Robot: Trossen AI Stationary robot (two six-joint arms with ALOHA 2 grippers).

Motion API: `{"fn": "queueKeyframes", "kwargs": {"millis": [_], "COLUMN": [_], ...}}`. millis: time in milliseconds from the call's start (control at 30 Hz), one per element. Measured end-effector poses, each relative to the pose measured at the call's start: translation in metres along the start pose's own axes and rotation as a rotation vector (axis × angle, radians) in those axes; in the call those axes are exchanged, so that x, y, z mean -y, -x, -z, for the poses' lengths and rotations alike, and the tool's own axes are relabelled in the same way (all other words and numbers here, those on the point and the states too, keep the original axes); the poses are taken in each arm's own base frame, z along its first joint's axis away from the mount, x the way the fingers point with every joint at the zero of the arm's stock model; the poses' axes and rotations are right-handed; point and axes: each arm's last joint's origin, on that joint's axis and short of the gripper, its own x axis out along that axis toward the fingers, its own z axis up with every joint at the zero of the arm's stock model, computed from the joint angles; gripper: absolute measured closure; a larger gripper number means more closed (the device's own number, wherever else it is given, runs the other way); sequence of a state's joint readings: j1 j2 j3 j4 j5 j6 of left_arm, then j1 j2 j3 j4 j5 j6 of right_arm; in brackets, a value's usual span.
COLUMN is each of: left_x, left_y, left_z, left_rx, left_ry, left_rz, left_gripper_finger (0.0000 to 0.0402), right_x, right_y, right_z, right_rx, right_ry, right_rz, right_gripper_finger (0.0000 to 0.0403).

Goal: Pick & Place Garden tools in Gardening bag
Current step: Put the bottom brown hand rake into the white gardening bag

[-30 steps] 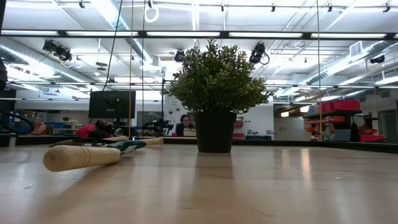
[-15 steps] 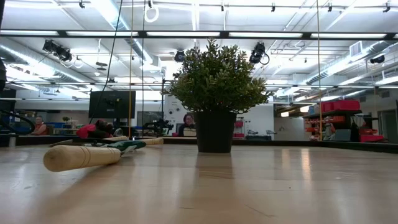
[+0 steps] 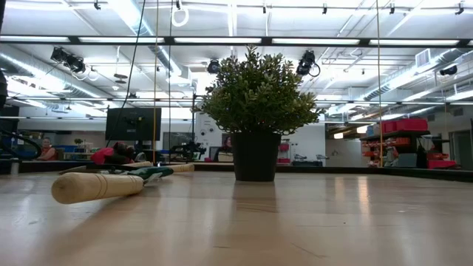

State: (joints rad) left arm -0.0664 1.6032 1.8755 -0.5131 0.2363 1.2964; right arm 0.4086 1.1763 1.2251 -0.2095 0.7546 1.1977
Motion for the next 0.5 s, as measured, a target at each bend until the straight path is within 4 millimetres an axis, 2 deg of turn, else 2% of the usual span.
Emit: {"fn": "queueKeyframes", "kwargs": {"millis": [167,500], "left_x": [0.0,0.0], "left_y": [0.0,0.0], "left_z": [0.0,0.002], "left_rx": [-0.005,-0.049], "left_ry": [-0.077,-0.176], "left_rz": [-0.002,-0.009], "left_gripper_finger": [0.0321,0.0321], "right_x": [-0.006,-0.006], "right_y": [-0.007,-0.016], "right_z": [-0.011,-0.024], "right_rx": [0.008,0.008], "right_ry": [-0.164,-0.241], "right_rz": [-0.082,-0.125], "right_gripper_finger": [0.0161,0.0144]}}
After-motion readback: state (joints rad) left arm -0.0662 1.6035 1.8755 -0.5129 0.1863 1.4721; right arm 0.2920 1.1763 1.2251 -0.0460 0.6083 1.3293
